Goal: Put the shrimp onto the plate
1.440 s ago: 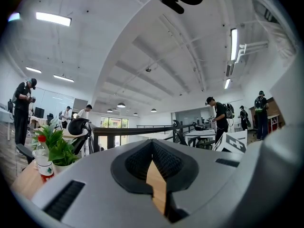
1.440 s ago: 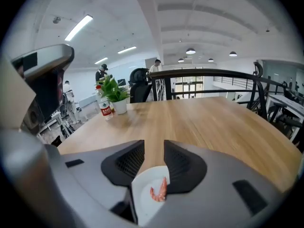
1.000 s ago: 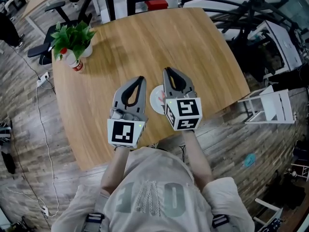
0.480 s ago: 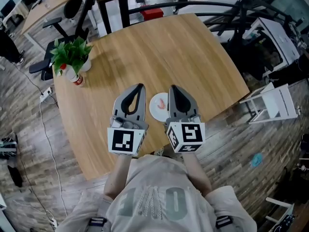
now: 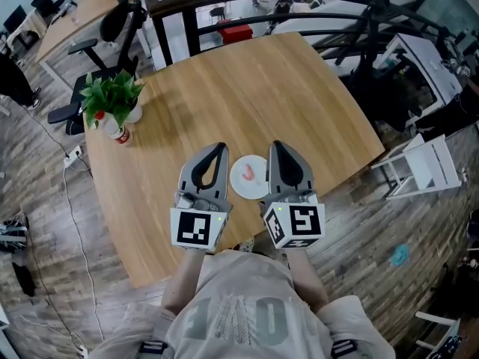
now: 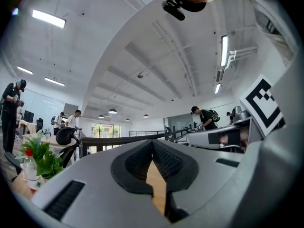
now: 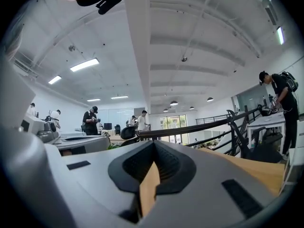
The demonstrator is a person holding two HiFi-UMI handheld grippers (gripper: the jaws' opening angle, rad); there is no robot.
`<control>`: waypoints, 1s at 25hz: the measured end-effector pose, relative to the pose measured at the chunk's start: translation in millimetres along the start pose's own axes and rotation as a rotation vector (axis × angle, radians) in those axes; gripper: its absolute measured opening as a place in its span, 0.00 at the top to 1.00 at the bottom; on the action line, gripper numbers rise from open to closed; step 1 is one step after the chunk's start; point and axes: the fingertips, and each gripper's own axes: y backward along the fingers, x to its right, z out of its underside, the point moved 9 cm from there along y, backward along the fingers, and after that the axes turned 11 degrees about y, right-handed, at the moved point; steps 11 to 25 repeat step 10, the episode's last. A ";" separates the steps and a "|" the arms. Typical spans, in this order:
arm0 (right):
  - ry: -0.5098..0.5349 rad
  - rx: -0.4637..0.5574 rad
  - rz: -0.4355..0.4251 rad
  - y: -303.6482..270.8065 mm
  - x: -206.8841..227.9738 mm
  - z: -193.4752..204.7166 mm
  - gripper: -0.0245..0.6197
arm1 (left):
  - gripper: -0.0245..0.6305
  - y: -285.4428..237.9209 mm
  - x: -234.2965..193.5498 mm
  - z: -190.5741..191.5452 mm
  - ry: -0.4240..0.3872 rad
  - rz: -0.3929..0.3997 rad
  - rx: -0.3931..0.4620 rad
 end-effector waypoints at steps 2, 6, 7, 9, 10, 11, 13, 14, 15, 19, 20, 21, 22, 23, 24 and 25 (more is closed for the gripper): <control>0.000 0.008 0.000 -0.1 1.7 -2.3 0.93 | 0.95 -0.1 1.0 -0.5 -0.005 0.002 0.007; -0.015 0.023 -0.003 0.3 3.4 -6.3 0.93 | 0.95 0.8 4.0 -4.4 0.000 -0.003 0.005; -0.012 0.025 -0.004 0.9 3.1 -7.2 0.93 | 0.95 1.1 5.4 -5.7 0.005 0.000 0.004; -0.004 0.028 -0.005 2.5 2.1 -8.5 0.93 | 0.95 2.0 7.8 -6.9 0.011 0.004 0.002; -0.001 0.029 -0.006 3.3 1.5 -8.9 0.93 | 0.95 2.5 8.9 -7.2 0.014 0.006 0.001; -0.001 0.029 -0.006 3.3 1.5 -8.9 0.93 | 0.95 2.5 8.9 -7.2 0.014 0.006 0.001; -0.001 0.029 -0.006 3.3 1.5 -8.9 0.93 | 0.95 2.5 8.9 -7.2 0.014 0.006 0.001; -0.001 0.029 -0.006 3.3 1.5 -8.9 0.93 | 0.95 2.5 8.9 -7.2 0.014 0.006 0.001; -0.001 0.029 -0.006 3.3 1.5 -8.9 0.93 | 0.95 2.5 8.9 -7.2 0.014 0.006 0.001; -0.001 0.029 -0.006 3.3 1.5 -8.9 0.93 | 0.95 2.5 8.9 -7.2 0.014 0.006 0.001; -0.001 0.029 -0.006 3.3 1.5 -8.9 0.93 | 0.95 2.5 8.9 -7.2 0.014 0.006 0.001; -0.001 0.029 -0.006 3.3 1.5 -8.9 0.93 | 0.95 2.5 8.9 -7.2 0.014 0.006 0.001; -0.001 0.029 -0.006 3.3 1.5 -8.9 0.93 | 0.95 2.5 8.9 -7.2 0.014 0.006 0.001; -0.001 0.029 -0.006 3.3 1.5 -8.9 0.93 | 0.95 2.5 8.9 -7.2 0.014 0.006 0.001; -0.001 0.029 -0.006 3.3 1.5 -8.9 0.93 | 0.95 2.5 8.9 -7.2 0.014 0.006 0.001; -0.001 0.029 -0.006 3.3 1.5 -8.9 0.93 | 0.95 2.5 8.9 -7.2 0.014 0.006 0.001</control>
